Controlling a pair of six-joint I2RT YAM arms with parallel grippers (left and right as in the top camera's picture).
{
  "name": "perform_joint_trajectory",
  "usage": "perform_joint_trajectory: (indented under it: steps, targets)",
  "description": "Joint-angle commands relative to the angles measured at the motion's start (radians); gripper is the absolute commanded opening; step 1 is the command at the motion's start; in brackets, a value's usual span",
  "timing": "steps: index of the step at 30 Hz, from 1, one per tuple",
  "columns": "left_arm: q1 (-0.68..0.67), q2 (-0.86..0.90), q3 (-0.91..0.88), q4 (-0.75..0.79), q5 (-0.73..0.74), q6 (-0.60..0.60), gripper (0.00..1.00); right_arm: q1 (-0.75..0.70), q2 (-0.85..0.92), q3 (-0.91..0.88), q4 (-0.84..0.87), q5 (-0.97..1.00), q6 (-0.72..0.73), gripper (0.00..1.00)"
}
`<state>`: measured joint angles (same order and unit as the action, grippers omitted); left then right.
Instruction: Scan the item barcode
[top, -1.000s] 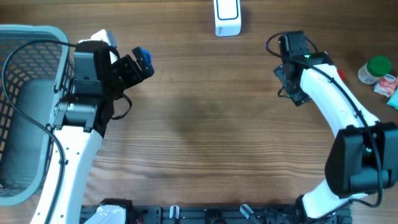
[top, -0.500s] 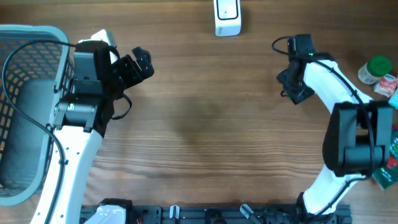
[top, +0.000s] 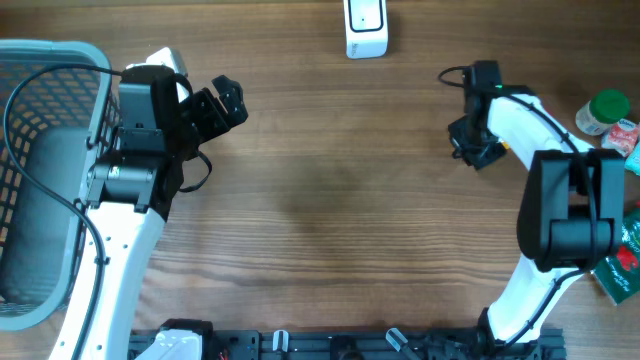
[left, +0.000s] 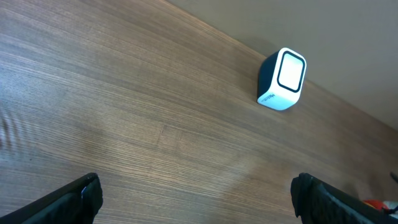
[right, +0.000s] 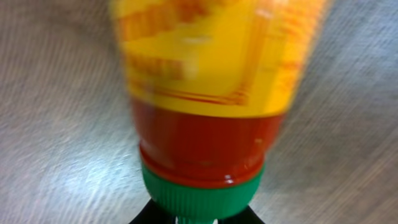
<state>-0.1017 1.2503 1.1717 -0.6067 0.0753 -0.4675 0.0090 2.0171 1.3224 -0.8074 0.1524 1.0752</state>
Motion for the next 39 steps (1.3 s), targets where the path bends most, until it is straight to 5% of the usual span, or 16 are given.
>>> perform_joint_trajectory:
  steps: [1,14,26,39]
  targets:
    - [0.006,0.001,0.003,0.003,-0.010,0.019,1.00,-0.070,-0.024,0.027,-0.035,-0.095,-0.003,0.15]
    - [0.006,0.001,0.003,0.003,-0.010,0.019,1.00,-0.290,-0.397,0.034,-0.074,-0.116,-0.029,0.20]
    - [0.006,0.001,0.003,0.003,-0.010,0.019,1.00,-0.450,-0.406,0.034,-0.035,-0.053,-0.029,0.31]
    - [0.006,0.001,0.003,0.003,-0.010,0.019,1.00,-0.468,-0.406,0.062,0.000,0.068,-0.031,0.33]
